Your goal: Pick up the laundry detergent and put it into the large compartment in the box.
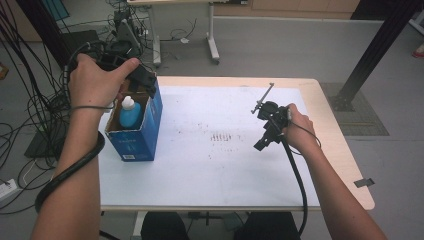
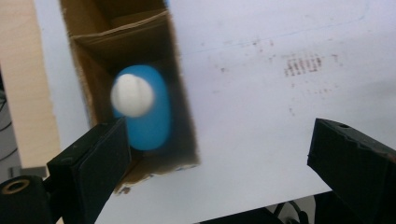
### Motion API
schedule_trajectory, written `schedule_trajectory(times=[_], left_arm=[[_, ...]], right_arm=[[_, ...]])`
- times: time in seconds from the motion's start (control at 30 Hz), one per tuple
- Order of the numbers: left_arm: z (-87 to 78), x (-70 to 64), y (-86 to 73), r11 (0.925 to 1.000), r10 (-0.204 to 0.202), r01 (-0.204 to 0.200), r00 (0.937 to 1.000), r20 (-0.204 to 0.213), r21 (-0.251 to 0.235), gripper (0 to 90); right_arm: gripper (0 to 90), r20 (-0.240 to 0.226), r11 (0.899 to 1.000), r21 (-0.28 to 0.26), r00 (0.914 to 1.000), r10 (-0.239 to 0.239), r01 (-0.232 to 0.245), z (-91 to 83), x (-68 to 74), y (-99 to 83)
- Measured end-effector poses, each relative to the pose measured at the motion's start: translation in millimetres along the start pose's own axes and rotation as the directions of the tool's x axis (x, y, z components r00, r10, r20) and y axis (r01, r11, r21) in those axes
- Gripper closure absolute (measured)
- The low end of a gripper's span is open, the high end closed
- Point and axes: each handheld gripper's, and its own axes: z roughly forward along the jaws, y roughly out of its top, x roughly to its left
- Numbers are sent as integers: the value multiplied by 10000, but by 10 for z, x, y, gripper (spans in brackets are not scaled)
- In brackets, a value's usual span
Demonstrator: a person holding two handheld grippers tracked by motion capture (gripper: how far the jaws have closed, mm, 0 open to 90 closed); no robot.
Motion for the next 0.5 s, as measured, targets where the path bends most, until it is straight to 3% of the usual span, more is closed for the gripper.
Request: schedule_trajectory(times=[0.1,0.2,0.5], left_arm=[[35,-135,-45,9996,288,-289,9992,286,21,62],[144,-314,-108,9963,819,-835,9944,668,213,60],[322,-567,-183,9903,1292,-1343,9846,1178,359,62]], right_arm=[[66,75,10000,-37,9999,-82,82,-19,0,10],[66,66,10000,-45,10000,-28,28,-20,14,19],[65,69,10000,-32,10000,43,-42,-16,26,16]])
